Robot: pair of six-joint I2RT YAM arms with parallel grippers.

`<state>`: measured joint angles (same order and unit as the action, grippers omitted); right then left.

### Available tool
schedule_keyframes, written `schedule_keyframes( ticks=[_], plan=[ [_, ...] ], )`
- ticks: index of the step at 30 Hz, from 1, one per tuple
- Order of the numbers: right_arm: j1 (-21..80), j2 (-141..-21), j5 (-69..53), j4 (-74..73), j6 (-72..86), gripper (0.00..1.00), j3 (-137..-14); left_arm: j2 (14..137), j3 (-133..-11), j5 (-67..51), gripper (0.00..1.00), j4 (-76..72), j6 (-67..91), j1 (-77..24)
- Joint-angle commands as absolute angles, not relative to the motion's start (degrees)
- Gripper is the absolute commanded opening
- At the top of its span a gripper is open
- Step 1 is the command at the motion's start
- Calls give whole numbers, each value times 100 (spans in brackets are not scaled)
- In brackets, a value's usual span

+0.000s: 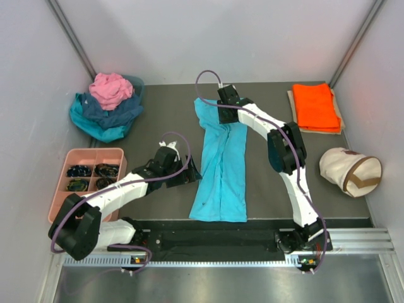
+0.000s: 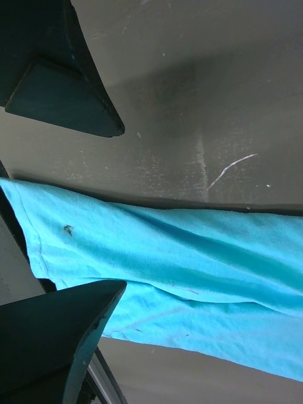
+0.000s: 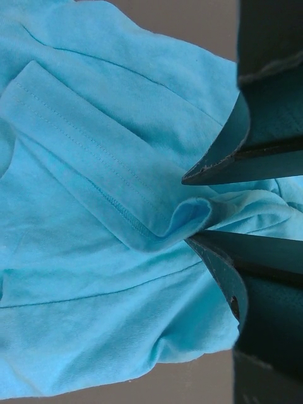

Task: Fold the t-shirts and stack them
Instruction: Fold the tshirt

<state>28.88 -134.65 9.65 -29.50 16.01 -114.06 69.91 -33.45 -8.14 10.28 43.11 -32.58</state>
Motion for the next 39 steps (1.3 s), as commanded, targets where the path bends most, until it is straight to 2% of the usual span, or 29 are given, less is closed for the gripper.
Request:
schedule_keyframes(
  ticks=[1, 16, 17, 20, 21, 39],
  plan=[
    [2813, -12955, 1019, -2751, 1635, 35, -11514, 6970, -3296, -861, 99, 773, 4245, -3217],
    [2795, -12858, 1019, -2742, 1617, 35, -11505, 6987, -3287, -896, 99, 756, 4271, -3199],
    [2804, -12867, 1011, -2742, 1608, 33, -11505, 6987, -3296, -896, 99, 756, 4271, -3208],
    [2795, -12867, 1037, -2760, 1617, 3, -11487, 6987, -3305, -905, 99, 765, 4263, -3199],
    [2786, -12867, 1046, -2742, 1626, 0, -11479, 6987, -3296, -897, 99, 747, 4263, -3199],
    [2681, -12296, 1591, -2637, 1872, 0, -10679, 7057, -3287, -1019, 99, 712, 4245, -3164]
  ],
)
